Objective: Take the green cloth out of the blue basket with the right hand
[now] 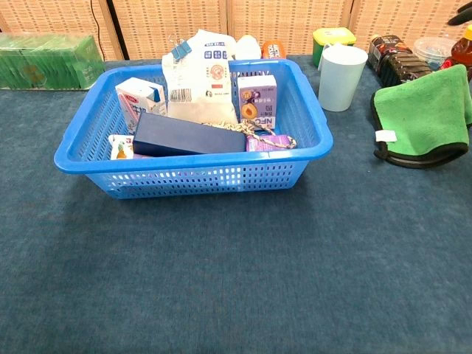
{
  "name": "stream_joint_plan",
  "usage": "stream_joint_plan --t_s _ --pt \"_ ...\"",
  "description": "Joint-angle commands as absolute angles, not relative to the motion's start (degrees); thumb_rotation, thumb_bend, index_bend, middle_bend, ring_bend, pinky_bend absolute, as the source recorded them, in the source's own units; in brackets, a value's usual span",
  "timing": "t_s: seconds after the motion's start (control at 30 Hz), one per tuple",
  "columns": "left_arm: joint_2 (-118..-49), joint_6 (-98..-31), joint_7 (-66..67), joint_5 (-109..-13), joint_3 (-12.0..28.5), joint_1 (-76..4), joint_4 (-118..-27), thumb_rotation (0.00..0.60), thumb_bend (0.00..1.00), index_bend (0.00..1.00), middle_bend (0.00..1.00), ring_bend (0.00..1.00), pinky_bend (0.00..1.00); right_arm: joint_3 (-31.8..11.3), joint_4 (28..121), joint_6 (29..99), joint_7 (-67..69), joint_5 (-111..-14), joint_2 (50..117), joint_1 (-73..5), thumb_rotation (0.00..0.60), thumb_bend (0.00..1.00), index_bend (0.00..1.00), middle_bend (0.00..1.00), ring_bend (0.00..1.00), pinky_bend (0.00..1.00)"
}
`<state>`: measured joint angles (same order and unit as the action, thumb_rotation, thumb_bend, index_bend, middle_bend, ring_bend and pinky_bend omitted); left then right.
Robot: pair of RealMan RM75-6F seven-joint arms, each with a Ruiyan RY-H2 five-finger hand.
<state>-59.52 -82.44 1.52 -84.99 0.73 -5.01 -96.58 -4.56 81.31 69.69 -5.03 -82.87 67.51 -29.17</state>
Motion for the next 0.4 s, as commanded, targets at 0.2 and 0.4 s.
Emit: stream_joint_plan --t_s 0.2,0.4 --pt "-60.3 -83.8 0.7 -85.9 0.5 -4.3 -95.2 0.6 0.06 0.0 0.0 0.0 0.0 3.3 88.8 87.0 -3.0 -92.8 62.9 -15.2 0.6 0.0 0.0 0.0 0.0 0.0" --pt "-60.7 -85.9 -0.4 -87.2 0.5 -3.6 -94.1 0.6 0.06 0.0 0.0 0.0 0.0 4.1 86.0 90.7 -1.5 -94.0 66.4 -11.4 0.6 0.0 0.0 0.0 0.0 0.0"
